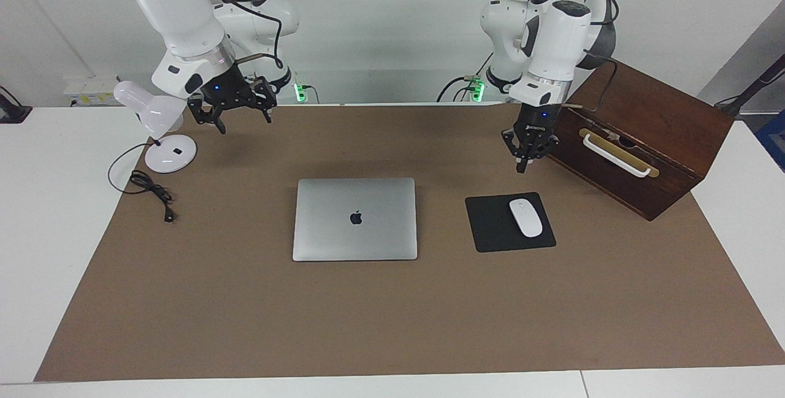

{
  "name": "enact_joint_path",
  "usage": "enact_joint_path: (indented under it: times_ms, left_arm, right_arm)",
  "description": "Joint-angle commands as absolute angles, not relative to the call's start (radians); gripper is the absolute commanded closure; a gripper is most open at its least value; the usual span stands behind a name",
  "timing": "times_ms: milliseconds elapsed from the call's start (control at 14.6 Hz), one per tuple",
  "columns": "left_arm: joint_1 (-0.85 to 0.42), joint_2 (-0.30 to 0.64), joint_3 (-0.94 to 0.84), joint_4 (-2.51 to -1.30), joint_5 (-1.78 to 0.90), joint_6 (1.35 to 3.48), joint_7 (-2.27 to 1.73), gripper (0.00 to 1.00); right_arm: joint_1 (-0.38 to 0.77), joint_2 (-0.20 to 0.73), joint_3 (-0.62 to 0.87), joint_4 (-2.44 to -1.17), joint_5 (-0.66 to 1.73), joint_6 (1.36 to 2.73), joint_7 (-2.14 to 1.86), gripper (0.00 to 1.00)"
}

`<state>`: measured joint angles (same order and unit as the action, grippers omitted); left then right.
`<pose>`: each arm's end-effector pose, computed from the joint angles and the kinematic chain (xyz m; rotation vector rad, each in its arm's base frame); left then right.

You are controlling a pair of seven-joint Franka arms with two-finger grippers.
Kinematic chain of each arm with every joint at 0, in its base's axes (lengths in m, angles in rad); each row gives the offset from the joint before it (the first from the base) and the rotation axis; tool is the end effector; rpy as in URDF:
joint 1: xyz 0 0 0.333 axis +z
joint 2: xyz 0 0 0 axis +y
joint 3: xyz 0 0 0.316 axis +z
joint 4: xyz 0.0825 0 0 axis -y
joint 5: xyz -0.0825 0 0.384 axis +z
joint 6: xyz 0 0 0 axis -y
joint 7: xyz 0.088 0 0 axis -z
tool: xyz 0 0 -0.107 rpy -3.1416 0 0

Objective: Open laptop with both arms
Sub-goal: 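Move the left gripper toward the laptop's near edge while the right gripper approaches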

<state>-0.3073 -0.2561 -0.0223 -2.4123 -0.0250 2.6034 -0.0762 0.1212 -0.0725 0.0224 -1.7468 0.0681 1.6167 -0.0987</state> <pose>0.4647 -0.1588 0.4577 2.9483 -0.3486 0.6577 0.5251 0.0834 0.5849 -3.0537 -0.3637 0.0909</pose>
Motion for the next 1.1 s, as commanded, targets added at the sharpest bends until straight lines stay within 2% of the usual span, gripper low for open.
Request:
enact_joint_path:
  times_ms: [0, 412, 618, 893, 1030]
  left_arm:
    - [-0.383, -0.279, -0.008, -2.515, -0.029, 2.744, -0.075, 1.00]
    - [-0.509, -0.245, -0.008, -2.664, -0.029, 2.994, -0.077, 1.00]
    - [-0.544, -0.219, -0.008, -2.674, -0.029, 3.031, -0.075, 1.00]
    - [-0.604, -0.137, -0.008, -2.698, -0.029, 3.180, -0.083, 1.00]
    - [-0.614, -0.129, -0.008, -2.700, -0.029, 3.206, -0.084, 1.00]
  right_arm:
    - [0.123, -0.117, 0.020, -1.815, 0.087, 1.641, -0.121, 0.00]
    - [0.162, -0.118, 0.020, -1.815, 0.095, 1.666, -0.121, 0.00]
    - [0.166, -0.118, 0.020, -1.839, 0.095, 1.696, -0.181, 0.00]
    - [0.195, -0.130, 0.020, -1.880, 0.095, 1.724, -0.238, 0.00]
    - [0.225, -0.149, 0.020, -1.943, 0.091, 1.808, -0.238, 0.00]
